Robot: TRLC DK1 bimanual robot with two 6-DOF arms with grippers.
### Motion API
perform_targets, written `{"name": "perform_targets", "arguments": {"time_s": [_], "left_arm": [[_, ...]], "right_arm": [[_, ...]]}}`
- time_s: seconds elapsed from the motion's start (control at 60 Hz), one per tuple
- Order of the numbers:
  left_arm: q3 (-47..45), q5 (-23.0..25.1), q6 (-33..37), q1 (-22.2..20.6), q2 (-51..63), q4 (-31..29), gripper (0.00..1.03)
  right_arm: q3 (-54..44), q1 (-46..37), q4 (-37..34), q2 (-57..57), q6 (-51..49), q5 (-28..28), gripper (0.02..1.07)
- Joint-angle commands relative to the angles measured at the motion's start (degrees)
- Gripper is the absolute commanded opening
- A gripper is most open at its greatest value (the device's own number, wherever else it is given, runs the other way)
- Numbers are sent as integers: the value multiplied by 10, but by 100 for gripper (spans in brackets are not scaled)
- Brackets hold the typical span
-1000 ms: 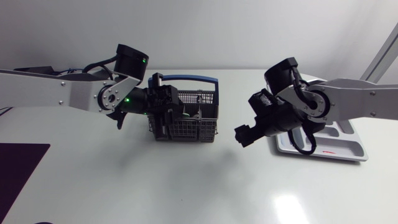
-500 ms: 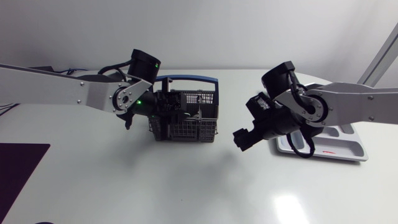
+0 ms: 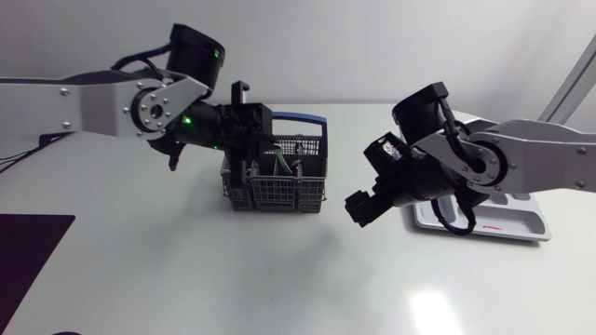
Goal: Unload the cutlery basket into the drawer organizer.
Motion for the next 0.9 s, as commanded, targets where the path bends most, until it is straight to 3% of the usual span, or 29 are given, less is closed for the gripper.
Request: {"name": "perform_targets", "arguments": {"time_s": [0.0,0.15,0.317,0.633,0.883], "left_arm": [[14,2,-9,-2,-50,-15,3],[12,4,-45,-7,-101,-60,3],[23,5,-155,-13,-119,-118,3],[1,6,-378,-46,-84,-145,3],[9,42,-487,-47,-34,-164,3]], "right_arm": [[-24,13,2,-20,-18,5,97],[-40,26,12,-58,-30,5,100],[-57,33,28,-99,-42,4,100],[-68,105,57,-140,-51,25,100],[-76,182,134,-111,-69,83,99]]}}
